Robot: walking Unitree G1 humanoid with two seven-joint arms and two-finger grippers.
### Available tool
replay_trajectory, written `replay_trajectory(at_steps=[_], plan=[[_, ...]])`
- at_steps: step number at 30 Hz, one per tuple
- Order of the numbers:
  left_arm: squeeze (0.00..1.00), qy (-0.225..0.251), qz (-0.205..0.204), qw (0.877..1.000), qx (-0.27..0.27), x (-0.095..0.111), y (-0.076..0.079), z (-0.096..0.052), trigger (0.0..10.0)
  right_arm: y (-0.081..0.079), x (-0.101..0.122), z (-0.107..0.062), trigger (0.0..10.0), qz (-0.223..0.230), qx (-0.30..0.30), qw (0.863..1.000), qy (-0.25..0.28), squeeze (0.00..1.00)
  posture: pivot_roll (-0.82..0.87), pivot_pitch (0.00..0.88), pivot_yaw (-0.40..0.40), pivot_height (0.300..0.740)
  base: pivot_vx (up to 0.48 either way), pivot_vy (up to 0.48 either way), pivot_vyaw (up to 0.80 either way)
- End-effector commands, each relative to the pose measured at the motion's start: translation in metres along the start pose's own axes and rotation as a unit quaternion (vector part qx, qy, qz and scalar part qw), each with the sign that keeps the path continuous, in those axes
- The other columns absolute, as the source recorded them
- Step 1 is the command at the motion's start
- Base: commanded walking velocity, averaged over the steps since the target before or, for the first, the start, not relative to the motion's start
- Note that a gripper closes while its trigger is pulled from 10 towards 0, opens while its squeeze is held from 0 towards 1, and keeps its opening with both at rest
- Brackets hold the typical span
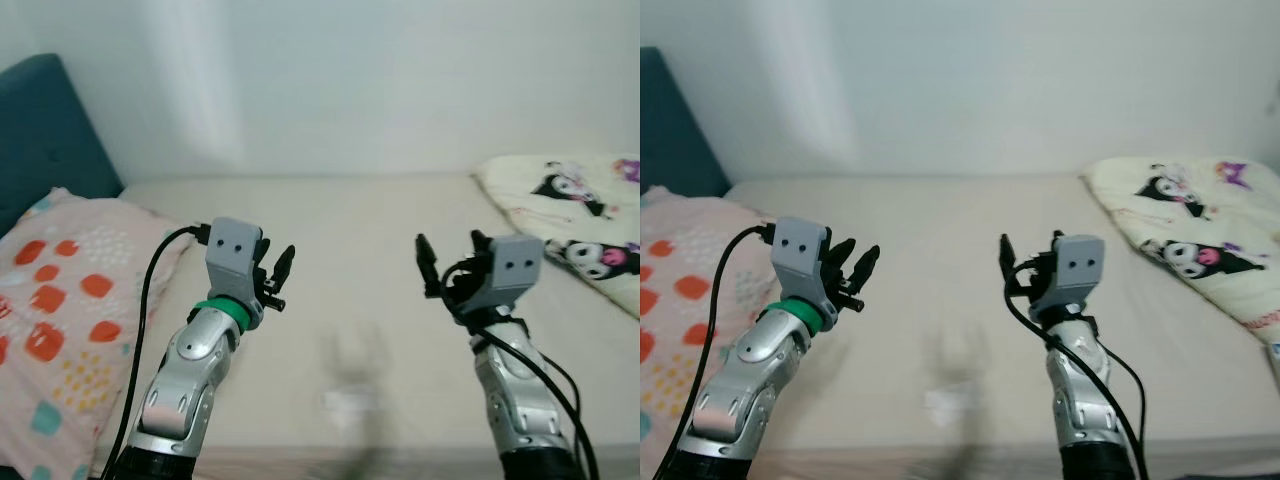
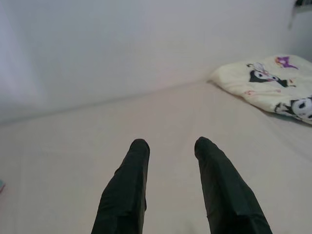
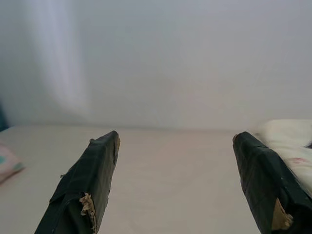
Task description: Clean up the room
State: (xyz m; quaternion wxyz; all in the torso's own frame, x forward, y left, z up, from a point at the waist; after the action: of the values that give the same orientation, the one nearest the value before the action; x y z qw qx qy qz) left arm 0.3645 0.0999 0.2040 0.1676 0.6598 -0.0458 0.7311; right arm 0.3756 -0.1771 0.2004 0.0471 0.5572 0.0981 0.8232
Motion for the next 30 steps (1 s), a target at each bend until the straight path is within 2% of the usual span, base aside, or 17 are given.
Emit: replay_trajectory(at_steps=[1, 30], plan=[[0.0, -0.008, 0.007, 1.0, 0.008, -0.0041, -0.0059, -0.0009, 10.0, -0.0074, -0.0019, -0.0015, 10.0, 0.012, 0.005, 1.0, -0.001, 0.0, -0.13, 0.045, 0.087, 0.74, 0.0, 0.0, 0.0], [0.0, -0.013, 0.01, 1.0, 0.007, -0.0055, -0.0067, -0.0008, 10.0, -0.0103, -0.0026, -0.0045, 10.0, 0.016, 0.004, 1.0, -0.002, 0.0, -0.13, 0.051, 0.099, 0.74, 0.0, -0.298, 0.0]])
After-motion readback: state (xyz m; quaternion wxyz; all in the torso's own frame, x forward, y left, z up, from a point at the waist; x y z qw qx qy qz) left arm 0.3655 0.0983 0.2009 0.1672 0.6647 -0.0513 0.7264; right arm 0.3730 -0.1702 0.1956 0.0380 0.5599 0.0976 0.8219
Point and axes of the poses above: a point about 5 cm out from each wrist's last joint towards the gripper, its own z axis pointing out of the wrist towards the gripper, its own x axis along the axis of the wrist's last joint, y = z × x, the point moved 5 cm from there along z, pointing out of the wrist towards the gripper, and after that the axes turned 12 degrees about -z, right-handed, at the moved point
